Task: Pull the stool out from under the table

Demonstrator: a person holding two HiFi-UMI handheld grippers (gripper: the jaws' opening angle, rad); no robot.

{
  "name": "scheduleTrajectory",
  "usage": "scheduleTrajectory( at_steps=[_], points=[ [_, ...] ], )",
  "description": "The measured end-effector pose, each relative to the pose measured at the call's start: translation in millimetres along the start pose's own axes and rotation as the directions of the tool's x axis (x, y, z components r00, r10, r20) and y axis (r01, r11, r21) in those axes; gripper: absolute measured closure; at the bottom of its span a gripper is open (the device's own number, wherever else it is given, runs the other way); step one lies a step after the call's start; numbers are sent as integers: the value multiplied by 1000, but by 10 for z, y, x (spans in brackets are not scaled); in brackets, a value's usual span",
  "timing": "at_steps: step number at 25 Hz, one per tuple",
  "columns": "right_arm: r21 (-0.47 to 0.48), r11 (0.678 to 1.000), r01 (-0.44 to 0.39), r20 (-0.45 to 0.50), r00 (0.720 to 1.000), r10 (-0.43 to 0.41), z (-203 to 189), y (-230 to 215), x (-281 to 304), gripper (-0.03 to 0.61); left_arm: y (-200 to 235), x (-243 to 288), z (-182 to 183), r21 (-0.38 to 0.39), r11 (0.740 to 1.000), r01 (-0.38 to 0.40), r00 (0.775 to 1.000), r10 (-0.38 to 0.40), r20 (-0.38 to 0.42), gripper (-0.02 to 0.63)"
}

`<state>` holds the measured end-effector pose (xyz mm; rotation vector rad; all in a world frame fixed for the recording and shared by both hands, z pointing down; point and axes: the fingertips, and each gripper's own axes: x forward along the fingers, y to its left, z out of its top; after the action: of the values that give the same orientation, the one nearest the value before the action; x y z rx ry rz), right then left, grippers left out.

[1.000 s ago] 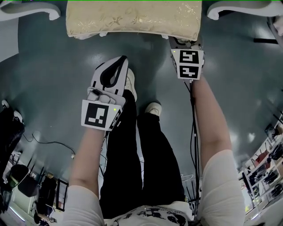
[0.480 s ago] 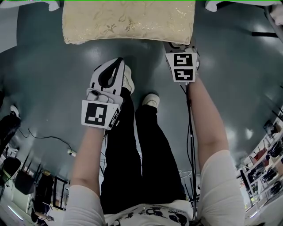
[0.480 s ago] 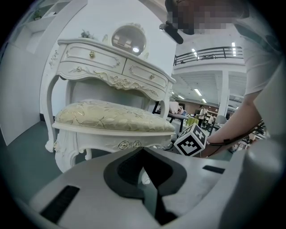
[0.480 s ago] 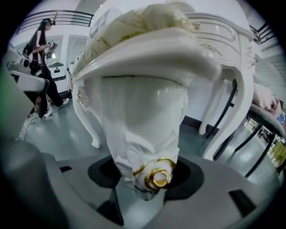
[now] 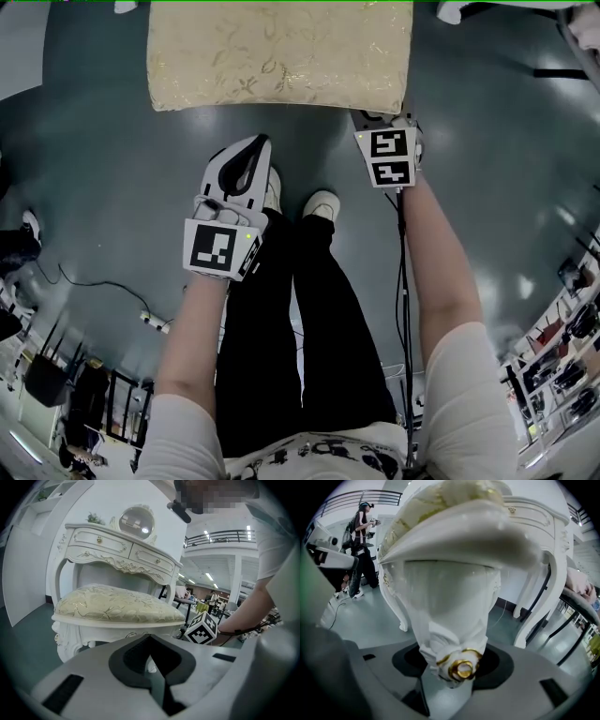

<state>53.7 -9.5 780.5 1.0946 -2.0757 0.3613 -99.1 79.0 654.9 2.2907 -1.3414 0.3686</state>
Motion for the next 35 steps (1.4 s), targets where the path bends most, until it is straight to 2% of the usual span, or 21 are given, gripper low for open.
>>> scheduleTrajectory(
  at_steps=[5,10,15,18,20,22,24,31,35],
  points=[
    [23,999,24,-33,999,-23,33,-26,8,298,9,16,9,13,1000,22,999,-22,-31,597],
    [29,997,68,-184,981,-62,-40,-43,-150,298,7,-52,203,-3,1000,24,998,-24,-60,597],
    [130,987,97,-295,954,-55,-17,-24,-580,301,-88,-204,462,-26,999,22,996,-24,-81,597],
    [206,971,118,-308,950,-50,150,30,-986,318,-184,-341,735,-48,999,13,997,-17,-75,597],
    [247,959,141,-281,957,-68,386,35,-1321,370,-267,-460,985,-70,997,12,998,-16,-61,597],
    [264,950,168,-240,965,-104,714,5,-1670,469,-341,-596,1276,-78,997,14,999,-18,-47,597],
    [280,941,189,-201,970,-135,1086,-25,-2014,519,-407,-753,1608,-70,997,21,999,-23,-29,597],
    [311,922,232,-101,972,-210,2414,-250,-3088,557,-567,-1267,2913,-26,1000,17,998,-16,61,597],
    [315,917,243,12,966,-260,3218,-387,-3707,561,-670,-1572,3639,11,1000,20,994,-21,108,597]
  ],
)
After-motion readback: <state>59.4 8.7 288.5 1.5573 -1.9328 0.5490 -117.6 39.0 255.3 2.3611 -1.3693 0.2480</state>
